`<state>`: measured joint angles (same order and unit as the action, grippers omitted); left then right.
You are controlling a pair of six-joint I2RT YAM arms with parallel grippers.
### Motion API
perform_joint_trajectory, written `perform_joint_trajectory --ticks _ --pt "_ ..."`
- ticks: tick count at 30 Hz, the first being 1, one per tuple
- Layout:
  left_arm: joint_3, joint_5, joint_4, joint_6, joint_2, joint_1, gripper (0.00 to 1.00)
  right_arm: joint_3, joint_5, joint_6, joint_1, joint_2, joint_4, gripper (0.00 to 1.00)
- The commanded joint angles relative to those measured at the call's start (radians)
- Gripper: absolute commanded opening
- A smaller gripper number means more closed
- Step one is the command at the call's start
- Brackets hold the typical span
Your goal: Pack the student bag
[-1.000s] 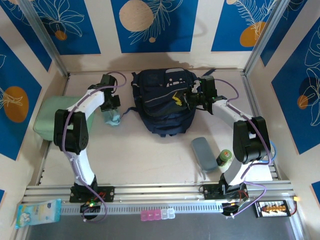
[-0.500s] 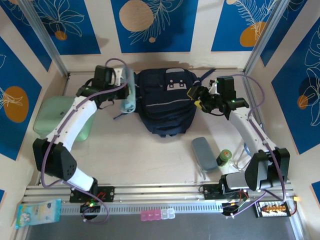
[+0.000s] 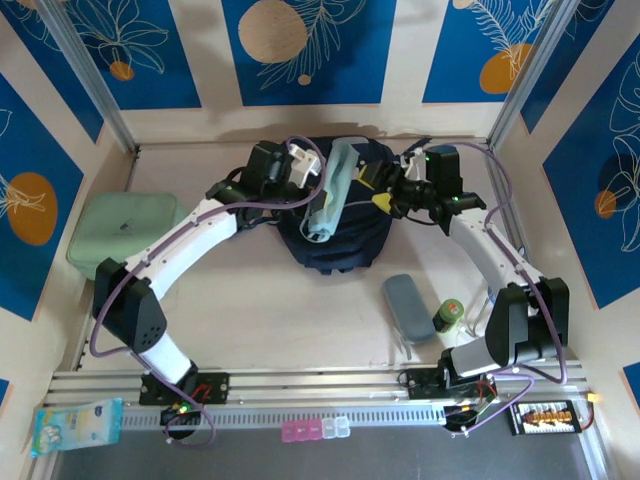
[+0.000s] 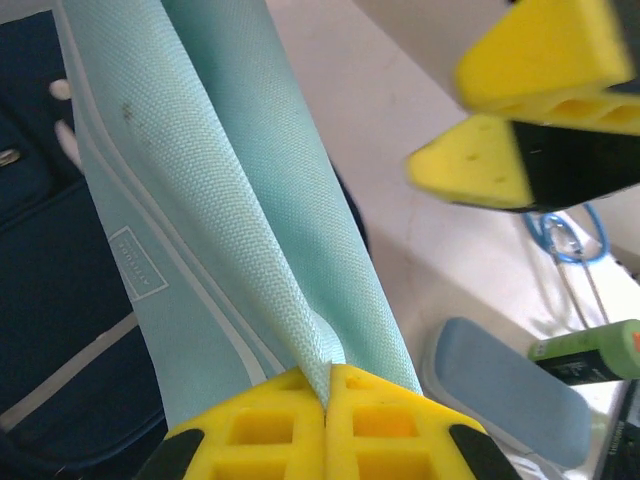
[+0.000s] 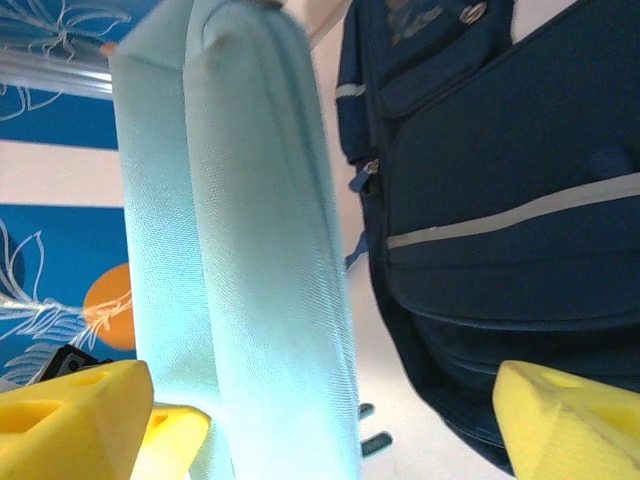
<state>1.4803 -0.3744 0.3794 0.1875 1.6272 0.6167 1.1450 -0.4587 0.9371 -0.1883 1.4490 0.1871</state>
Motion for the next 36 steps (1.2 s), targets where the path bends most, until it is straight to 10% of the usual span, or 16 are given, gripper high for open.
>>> perform_joint_trajectory --ticks 1,15,24,30,36 --pt "0.046 -0.049 -0.045 -0.055 0.016 0.031 0.00 0.056 -0.069 0.028 -0.021 0.020 -0.050 0.90" --pt "0.163 0.079 0.114 -0.228 0.116 0.122 0.00 0.206 0.129 0.068 -0.118 0.146 0.224 0.80" --pt "0.132 0.118 0.109 -0.252 0.093 0.121 0.00 0.195 0.120 0.057 -0.101 0.139 0.233 0.37" --pt "0.103 0.191 0.109 -0.248 0.057 0.120 0.65 0.117 0.133 0.089 -0.058 0.084 0.142 0.04" --pt "-0.015 0.366 0.047 -0.297 -0.049 0.118 0.98 0.060 0.201 0.043 0.010 -0.007 0.179 0.00"
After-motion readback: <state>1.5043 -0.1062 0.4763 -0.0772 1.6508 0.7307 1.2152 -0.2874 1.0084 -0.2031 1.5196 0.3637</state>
